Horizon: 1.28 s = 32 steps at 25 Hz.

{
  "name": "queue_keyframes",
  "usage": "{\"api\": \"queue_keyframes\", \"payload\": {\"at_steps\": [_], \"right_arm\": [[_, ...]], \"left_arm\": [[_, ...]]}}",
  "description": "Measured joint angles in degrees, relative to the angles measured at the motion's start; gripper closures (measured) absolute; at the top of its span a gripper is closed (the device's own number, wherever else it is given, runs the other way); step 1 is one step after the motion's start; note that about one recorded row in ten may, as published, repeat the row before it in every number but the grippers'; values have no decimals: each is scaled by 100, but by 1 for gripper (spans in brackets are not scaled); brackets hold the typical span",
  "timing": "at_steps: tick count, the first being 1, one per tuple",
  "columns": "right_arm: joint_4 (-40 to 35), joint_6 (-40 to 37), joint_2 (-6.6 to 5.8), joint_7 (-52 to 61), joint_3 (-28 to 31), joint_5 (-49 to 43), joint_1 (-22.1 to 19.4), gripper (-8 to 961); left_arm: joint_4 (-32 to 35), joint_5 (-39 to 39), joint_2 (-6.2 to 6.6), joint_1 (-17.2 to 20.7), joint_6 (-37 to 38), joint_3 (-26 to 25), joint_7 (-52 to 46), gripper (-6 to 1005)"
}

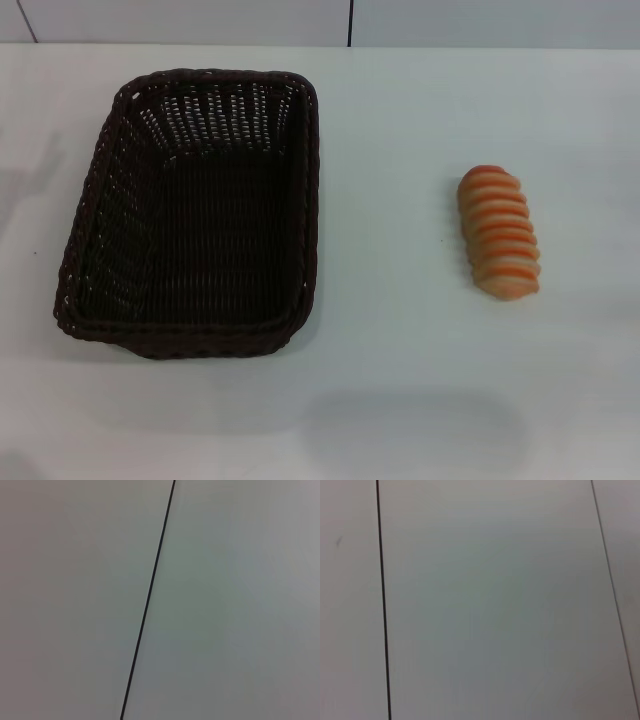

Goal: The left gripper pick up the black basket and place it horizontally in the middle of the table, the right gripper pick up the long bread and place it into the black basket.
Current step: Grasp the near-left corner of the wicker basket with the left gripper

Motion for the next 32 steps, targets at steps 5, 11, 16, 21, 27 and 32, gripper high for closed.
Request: {"api": "queue_keyframes", "payload": {"at_steps": [5,11,16,21,27,32], "right_arm": [[2,0,4,0,0,0,0,309],[118,1,15,2,-20,0,-50,309],[149,0,15,4,-26,0,-67,309],[160,0,14,5,-27,0,-85,309],[178,-1,16,46,-12,0,-119,309],[199,-1,21,70,-4,0,-124,309]], "left_arm": [[-157,0,-4,0,5,6,-270,156],[-1216,56,-1,11,616,456,-2026,156],[-2236,202,7,147,1374,1135,-3176,156],[-4423,1242,19,534,2814,2187,-5267,156],[-5955,3021,28,660,2989,2283,-7502,155],[-6622,3980,30,668,2824,2295,-8495,155]]}}
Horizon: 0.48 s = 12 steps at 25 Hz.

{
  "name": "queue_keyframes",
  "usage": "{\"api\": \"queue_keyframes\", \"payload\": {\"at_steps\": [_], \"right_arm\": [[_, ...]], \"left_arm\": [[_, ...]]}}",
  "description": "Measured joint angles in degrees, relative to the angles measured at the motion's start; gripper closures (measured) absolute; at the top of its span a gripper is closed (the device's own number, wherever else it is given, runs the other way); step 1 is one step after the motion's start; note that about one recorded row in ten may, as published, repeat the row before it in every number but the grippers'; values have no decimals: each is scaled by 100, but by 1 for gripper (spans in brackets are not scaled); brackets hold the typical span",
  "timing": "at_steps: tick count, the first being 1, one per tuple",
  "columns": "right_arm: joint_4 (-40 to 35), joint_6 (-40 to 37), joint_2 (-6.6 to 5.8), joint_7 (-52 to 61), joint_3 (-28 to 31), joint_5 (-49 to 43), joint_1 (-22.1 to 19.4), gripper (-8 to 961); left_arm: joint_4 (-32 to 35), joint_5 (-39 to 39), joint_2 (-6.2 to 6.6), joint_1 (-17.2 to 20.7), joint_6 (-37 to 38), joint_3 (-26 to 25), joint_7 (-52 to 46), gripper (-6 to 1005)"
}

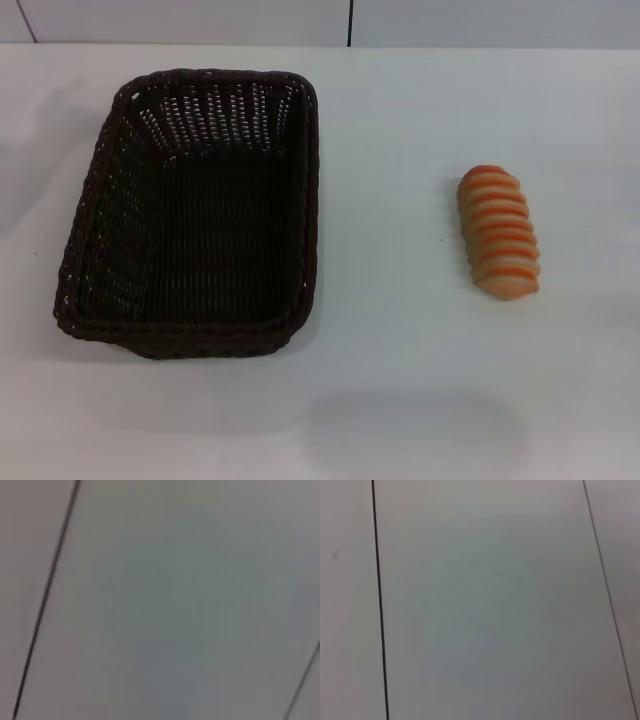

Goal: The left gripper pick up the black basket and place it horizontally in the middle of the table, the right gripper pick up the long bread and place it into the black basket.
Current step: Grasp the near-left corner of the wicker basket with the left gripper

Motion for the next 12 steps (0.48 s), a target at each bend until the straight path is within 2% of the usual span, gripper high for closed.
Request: {"api": "queue_keyframes", "payload": {"at_steps": [1,4,5,6,9,10,12], "right_arm": [[13,0,1,0,-7,0,0,309],[22,0,0,0,-12,0,0,309],[31,0,-2,0,-12,0,0,309],[47,0,-3,1,-9,0,0,309],[66,0,-4,1,-1,0,0,309],[84,0,-5,1,-2,0,0,309],[118,0,-6,1,-10,0,-10,309]], "left_arm": [[-427,670,1,-36,-199,7,-612,155],[-427,670,1,-36,-199,7,-612,155],[-1533,2896,1,-518,-1560,16,-2297,155],[-1668,3326,0,-702,-2033,17,-2555,155],[-1668,3326,0,-702,-2033,17,-2555,155],[-1745,3776,-16,-941,-2488,66,-2861,155],[-1746,3964,-11,-973,-2570,217,-3064,155]]}}
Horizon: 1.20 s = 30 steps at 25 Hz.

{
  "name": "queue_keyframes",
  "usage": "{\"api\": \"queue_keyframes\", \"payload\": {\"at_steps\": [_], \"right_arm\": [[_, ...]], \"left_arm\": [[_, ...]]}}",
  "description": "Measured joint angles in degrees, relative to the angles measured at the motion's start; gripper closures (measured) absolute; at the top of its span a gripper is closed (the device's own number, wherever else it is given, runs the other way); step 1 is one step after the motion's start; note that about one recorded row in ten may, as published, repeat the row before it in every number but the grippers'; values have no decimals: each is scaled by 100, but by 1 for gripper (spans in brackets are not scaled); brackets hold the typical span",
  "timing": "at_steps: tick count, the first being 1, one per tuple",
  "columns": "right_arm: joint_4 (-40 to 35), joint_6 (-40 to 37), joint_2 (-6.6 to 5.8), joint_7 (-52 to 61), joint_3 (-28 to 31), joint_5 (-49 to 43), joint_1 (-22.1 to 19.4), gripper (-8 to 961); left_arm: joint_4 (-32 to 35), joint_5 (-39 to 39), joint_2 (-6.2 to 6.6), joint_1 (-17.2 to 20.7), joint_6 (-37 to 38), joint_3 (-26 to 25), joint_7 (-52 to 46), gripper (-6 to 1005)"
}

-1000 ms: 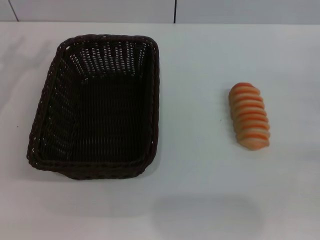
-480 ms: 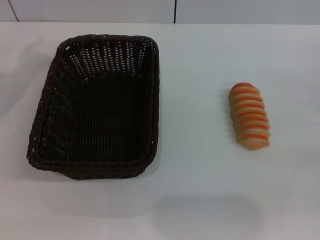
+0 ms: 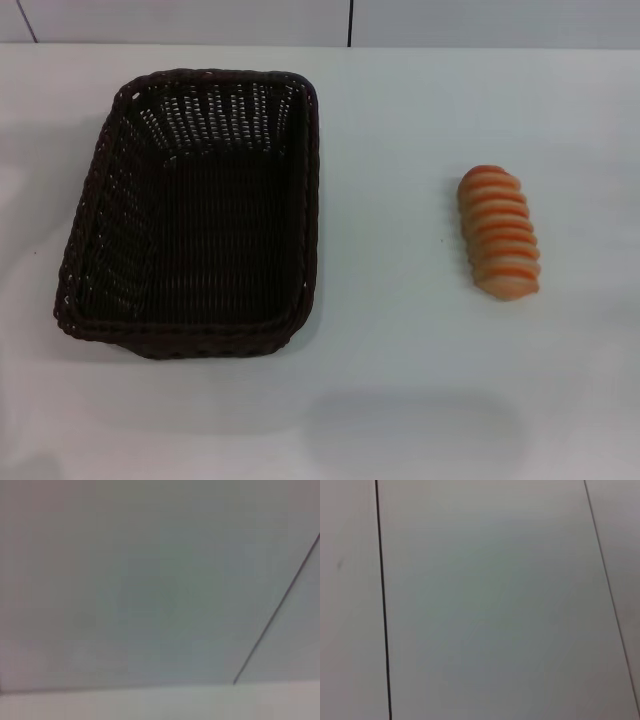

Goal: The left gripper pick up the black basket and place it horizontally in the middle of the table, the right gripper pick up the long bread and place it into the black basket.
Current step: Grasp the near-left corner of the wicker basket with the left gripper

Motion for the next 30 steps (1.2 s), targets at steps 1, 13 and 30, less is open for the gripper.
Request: {"api": "queue_keyframes", "payload": {"at_steps": [1,13,30], "right_arm": [[13,0,-1,0,-4,0,-7,309],[152,0,-1,0,-41,-37,-80,309],[169,1,-7,-22,-38,-44,-64,310]], "left_arm": [[0,0,0,0,0,0,0,155],[-25,1454,-15,-82,-370,1352,-979,156],[592,2296,-24,-286,-543,2163,-1488,156]]}}
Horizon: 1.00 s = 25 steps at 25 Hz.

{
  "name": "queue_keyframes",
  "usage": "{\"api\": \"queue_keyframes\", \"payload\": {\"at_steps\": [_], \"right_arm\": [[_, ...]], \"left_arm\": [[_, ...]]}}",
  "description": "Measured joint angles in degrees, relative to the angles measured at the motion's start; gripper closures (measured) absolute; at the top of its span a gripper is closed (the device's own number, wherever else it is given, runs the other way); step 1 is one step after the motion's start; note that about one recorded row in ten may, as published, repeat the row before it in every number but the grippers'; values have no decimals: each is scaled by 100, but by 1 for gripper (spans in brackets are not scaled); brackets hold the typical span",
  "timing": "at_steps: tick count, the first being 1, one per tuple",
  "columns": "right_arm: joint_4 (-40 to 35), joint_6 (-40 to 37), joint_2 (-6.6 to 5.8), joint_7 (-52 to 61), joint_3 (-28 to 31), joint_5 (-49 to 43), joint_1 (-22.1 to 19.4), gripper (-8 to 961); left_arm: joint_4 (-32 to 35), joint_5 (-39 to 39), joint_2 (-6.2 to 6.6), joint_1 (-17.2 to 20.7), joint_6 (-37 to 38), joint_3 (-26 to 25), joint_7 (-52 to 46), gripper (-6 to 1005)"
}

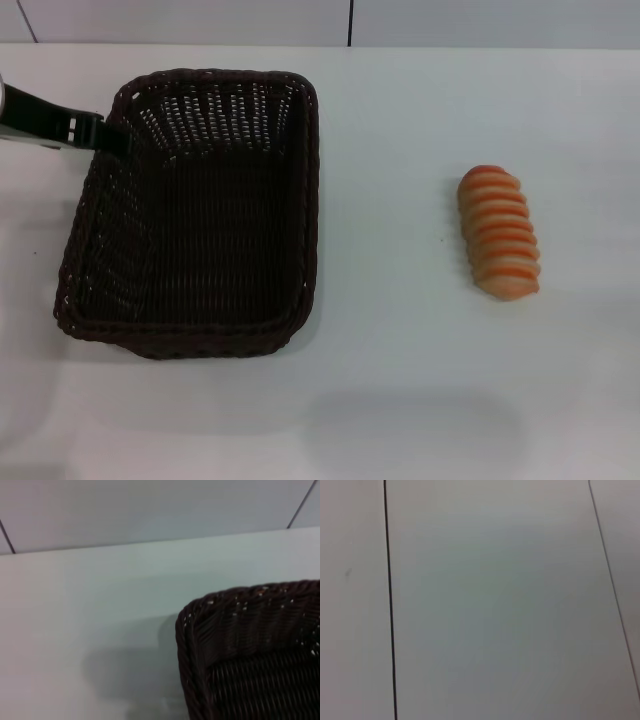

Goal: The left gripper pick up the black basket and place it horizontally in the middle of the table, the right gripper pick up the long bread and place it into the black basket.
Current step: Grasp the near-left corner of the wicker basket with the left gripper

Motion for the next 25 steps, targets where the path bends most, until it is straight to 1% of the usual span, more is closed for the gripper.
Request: {"api": "queue_keyframes", "payload": {"at_steps": [3,8,9,13,14,25], "right_arm": [[4,0,-3,-2,4,0,6,310],[7,0,-12,-21,11,0,31,310],[16,0,-13,-30,12,0,40,310],[27,0,-18,-34,14,0,42,310],[29,0,-20,-34,23,0,42,310],[30,0,-21,-39,44,0,39,310]], "left_arm": [[0,0,0,0,0,0,0,156],[180,27,8,-14,-47,18,-2,156],[348,34,10,-15,-12,18,14,156],[491,35,10,-16,27,18,35,156],[615,37,10,-17,68,43,47,156],[859,37,16,-22,103,198,61,156]]}}
